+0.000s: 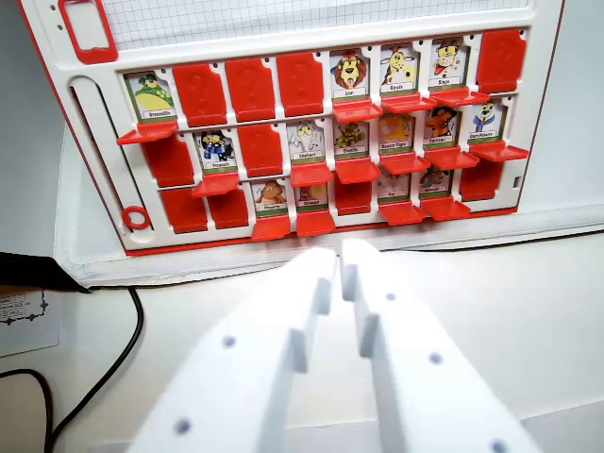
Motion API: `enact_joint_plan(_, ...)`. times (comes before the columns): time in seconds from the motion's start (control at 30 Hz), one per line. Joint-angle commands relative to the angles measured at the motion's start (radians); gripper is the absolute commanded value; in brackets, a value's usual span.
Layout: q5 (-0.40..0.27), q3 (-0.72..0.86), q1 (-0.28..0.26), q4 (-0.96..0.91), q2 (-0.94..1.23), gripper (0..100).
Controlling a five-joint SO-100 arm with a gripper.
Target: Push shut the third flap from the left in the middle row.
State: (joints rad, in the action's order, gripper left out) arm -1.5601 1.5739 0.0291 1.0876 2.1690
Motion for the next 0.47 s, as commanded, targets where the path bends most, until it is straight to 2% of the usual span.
enact_joint_plan(0.0,0.008,-0.083,-0.005,-0.002,0.057,0)
enact_joint_plan(0.43,0.011,-0.074,-0.005,-0.002,0.058,0)
